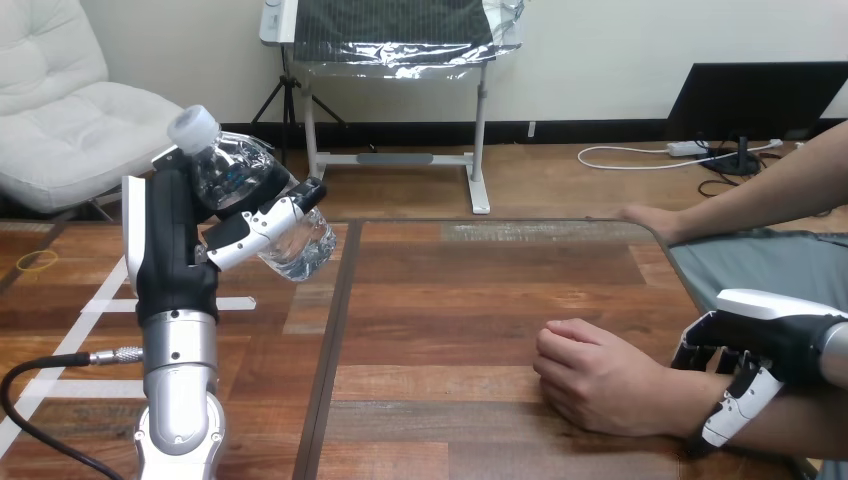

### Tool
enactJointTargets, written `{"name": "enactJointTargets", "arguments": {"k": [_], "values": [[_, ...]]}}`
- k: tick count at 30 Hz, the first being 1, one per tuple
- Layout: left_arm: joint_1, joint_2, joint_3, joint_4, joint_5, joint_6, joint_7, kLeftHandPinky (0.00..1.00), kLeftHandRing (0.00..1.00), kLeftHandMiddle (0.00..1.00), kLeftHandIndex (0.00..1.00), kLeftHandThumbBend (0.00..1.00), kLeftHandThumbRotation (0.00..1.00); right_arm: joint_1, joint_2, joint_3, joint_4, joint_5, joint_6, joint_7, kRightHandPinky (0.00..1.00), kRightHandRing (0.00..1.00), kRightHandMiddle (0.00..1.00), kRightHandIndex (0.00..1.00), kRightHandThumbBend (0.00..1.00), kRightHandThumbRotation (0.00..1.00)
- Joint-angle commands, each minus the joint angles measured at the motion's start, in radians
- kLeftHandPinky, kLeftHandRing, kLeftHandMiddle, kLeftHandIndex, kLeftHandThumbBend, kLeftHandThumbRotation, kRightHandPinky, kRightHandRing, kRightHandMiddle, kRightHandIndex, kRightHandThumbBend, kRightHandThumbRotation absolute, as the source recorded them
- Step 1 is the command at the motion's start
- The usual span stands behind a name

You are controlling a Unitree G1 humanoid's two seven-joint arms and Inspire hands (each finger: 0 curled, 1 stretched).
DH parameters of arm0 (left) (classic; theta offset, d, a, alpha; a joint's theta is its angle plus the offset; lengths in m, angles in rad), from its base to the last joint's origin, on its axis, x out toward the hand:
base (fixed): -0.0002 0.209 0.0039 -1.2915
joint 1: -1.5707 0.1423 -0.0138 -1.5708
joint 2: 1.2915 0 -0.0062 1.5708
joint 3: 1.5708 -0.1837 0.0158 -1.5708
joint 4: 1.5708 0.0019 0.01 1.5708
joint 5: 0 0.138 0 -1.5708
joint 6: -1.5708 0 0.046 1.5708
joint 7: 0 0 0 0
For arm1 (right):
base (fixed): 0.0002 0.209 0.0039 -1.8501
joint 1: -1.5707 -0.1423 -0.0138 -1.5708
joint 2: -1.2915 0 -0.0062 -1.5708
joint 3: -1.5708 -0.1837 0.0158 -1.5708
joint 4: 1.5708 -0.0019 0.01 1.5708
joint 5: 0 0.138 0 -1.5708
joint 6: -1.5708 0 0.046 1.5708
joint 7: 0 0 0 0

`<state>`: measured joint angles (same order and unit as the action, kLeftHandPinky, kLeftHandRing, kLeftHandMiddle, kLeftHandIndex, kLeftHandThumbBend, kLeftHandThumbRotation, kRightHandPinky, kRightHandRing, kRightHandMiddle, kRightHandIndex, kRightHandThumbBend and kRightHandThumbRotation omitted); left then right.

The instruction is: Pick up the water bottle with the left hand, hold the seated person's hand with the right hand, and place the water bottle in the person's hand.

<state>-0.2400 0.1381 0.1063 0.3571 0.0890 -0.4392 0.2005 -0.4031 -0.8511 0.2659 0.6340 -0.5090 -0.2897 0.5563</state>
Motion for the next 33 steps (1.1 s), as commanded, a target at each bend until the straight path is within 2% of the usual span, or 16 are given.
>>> {"name": "enactJointTargets", "arguments": {"k": [1,13,23,33], "values": [[-0.080,0.001,0.013,-0.050,-0.001,-0.008,0.011,0.26,0.32,0.38,0.41,0.62,0.00,0.045,0.044,0.049,0.027,-0.019,-0.017,-0.006,0.47,0.54,0.61,0.59,0.96,0.35],[-0.082,0.000,0.015,-0.048,0.001,-0.012,0.011,0.26,0.32,0.38,0.41,0.62,0.00,0.055,0.039,0.047,0.015,-0.021,-0.037,-0.051,0.36,0.44,0.54,0.53,0.87,0.42],[-0.081,-0.004,0.017,-0.054,-0.002,-0.010,0.008,0.26,0.32,0.37,0.41,0.62,0.00,0.063,0.038,0.028,0.028,0.001,-0.074,-0.078,0.28,0.34,0.43,0.45,0.82,0.38],[-0.082,-0.009,0.021,-0.059,-0.005,-0.007,0.011,0.26,0.32,0.37,0.41,0.62,0.00,0.068,0.040,0.019,0.038,0.013,-0.092,-0.101,0.24,0.30,0.38,0.39,0.81,0.33]]}}
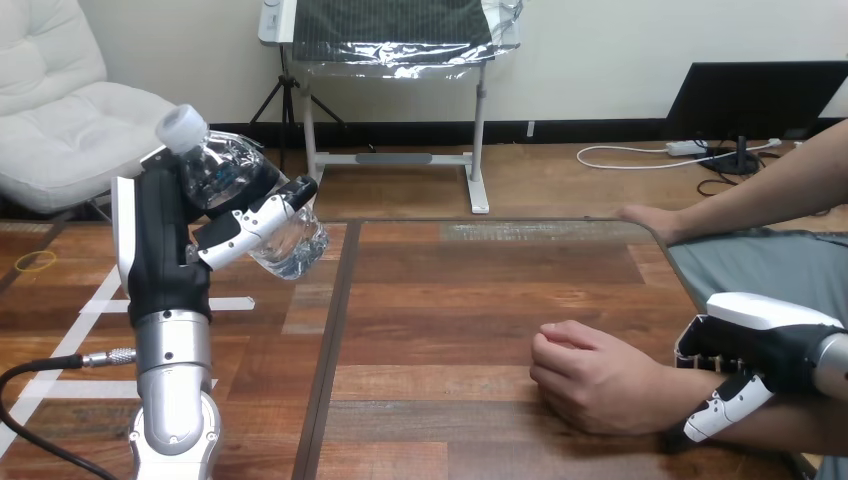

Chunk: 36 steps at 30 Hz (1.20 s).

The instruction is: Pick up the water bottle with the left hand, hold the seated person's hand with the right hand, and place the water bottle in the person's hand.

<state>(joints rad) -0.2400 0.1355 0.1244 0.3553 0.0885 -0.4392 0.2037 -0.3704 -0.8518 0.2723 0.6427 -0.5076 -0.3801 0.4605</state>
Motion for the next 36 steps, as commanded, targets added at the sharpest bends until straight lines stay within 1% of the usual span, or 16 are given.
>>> {"name": "enactJointTargets", "arguments": {"k": [1,6,10,12,15,22,27,34,36], "values": [[-0.082,-0.007,0.003,-0.058,-0.005,-0.007,0.007,0.26,0.32,0.37,0.41,0.62,0.00,0.034,0.041,0.014,0.032,0.011,-0.004,-0.007,0.24,0.30,0.37,0.39,0.81,0.33],[-0.082,-0.007,0.005,-0.058,-0.004,-0.008,0.006,0.26,0.31,0.37,0.41,0.63,0.00,0.033,0.045,0.014,0.041,0.011,-0.009,-0.017,0.23,0.29,0.37,0.38,0.82,0.32],[-0.081,-0.009,0.006,-0.062,-0.005,-0.004,0.005,0.26,0.31,0.37,0.41,0.63,0.00,0.028,0.047,0.023,0.049,-0.001,-0.008,-0.024,0.24,0.30,0.38,0.38,0.83,0.32],[-0.081,-0.010,0.006,-0.064,-0.007,-0.001,0.004,0.25,0.31,0.37,0.41,0.63,0.00,0.026,0.047,0.027,0.047,-0.006,-0.003,-0.022,0.24,0.30,0.38,0.38,0.83,0.33],[-0.081,-0.009,0.006,-0.065,-0.005,-0.004,0.004,0.25,0.31,0.37,0.41,0.62,0.00,0.026,0.047,0.029,0.048,-0.008,-0.009,-0.026,0.25,0.31,0.39,0.39,0.85,0.34],[-0.083,-0.006,0.006,-0.063,-0.004,-0.013,0.002,0.25,0.31,0.37,0.41,0.62,0.00,0.026,0.043,0.040,0.025,-0.024,-0.001,-0.017,0.26,0.32,0.41,0.41,0.87,0.36],[-0.085,-0.003,0.007,-0.058,0.005,-0.017,0.008,0.25,0.31,0.37,0.41,0.62,0.00,0.029,0.043,0.041,0.014,-0.027,0.005,-0.011,0.26,0.33,0.42,0.43,0.88,0.33],[-0.087,0.000,0.008,-0.053,0.008,-0.023,0.008,0.25,0.31,0.37,0.41,0.62,0.00,0.026,0.045,0.044,0.005,-0.020,0.022,0.025,0.27,0.35,0.44,0.46,0.90,0.30],[-0.087,0.000,0.008,-0.054,0.007,-0.022,0.007,0.25,0.31,0.37,0.41,0.62,0.00,0.027,0.045,0.042,-0.002,-0.018,0.027,0.032,0.28,0.36,0.45,0.47,0.91,0.27]]}}
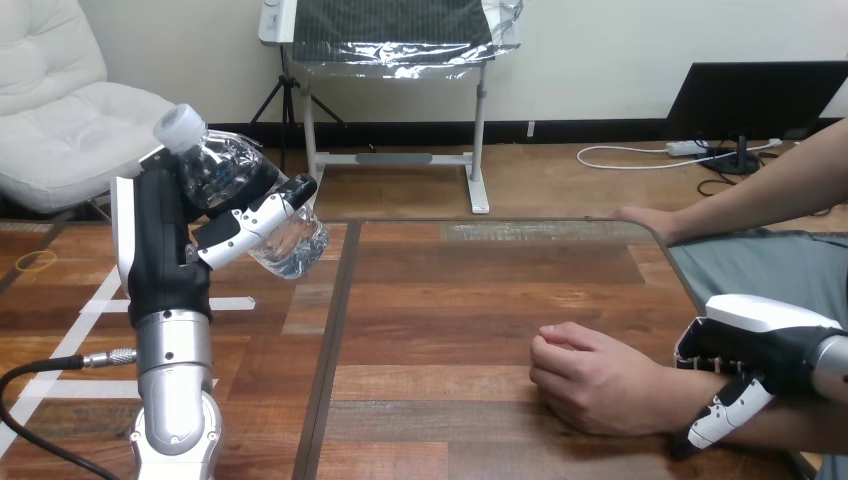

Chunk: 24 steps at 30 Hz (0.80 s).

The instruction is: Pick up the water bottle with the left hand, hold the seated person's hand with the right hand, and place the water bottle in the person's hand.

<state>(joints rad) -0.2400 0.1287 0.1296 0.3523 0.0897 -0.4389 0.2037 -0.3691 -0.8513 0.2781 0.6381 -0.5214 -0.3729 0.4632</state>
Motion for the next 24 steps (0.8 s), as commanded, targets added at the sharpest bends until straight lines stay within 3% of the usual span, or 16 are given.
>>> {"name": "enactJointTargets", "arguments": {"k": [1,24], "values": [[-0.087,0.007,0.004,-0.051,0.005,-0.022,0.008,0.25,0.31,0.37,0.41,0.62,0.00,0.027,0.044,0.036,-0.002,-0.003,0.024,0.034,0.28,0.36,0.46,0.47,0.91,0.27],[-0.087,0.006,0.007,-0.048,0.005,-0.022,0.007,0.25,0.31,0.37,0.41,0.62,0.00,0.043,0.042,0.014,-0.057,0.030,0.060,0.077,0.32,0.41,0.50,0.55,0.97,0.15]]}}
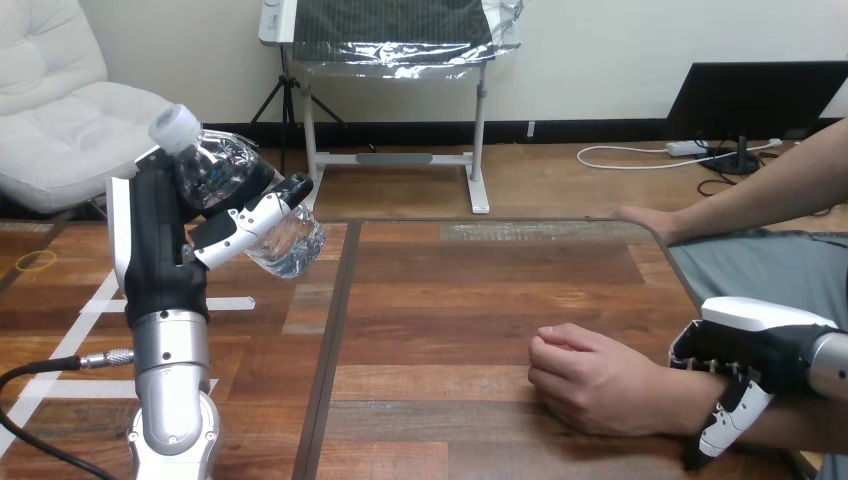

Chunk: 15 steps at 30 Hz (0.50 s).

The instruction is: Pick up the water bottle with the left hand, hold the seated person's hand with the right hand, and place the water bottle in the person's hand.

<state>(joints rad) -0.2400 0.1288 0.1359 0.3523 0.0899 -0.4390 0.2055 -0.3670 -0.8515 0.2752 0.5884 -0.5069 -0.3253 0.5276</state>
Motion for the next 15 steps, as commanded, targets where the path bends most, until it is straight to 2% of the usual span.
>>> {"name": "enactJointTargets", "arguments": {"k": [1,15], "values": [[-0.088,0.006,0.001,-0.047,0.004,-0.022,0.005,0.25,0.31,0.37,0.41,0.62,0.00,0.042,0.042,0.015,-0.010,0.018,0.013,0.015,0.32,0.41,0.50,0.55,0.97,0.15],[-0.087,0.003,0.001,-0.048,-0.006,-0.022,-0.001,0.25,0.31,0.37,0.41,0.63,0.00,0.056,0.033,-0.007,-0.060,0.057,0.038,0.050,0.38,0.47,0.56,0.61,1.00,0.24]]}}
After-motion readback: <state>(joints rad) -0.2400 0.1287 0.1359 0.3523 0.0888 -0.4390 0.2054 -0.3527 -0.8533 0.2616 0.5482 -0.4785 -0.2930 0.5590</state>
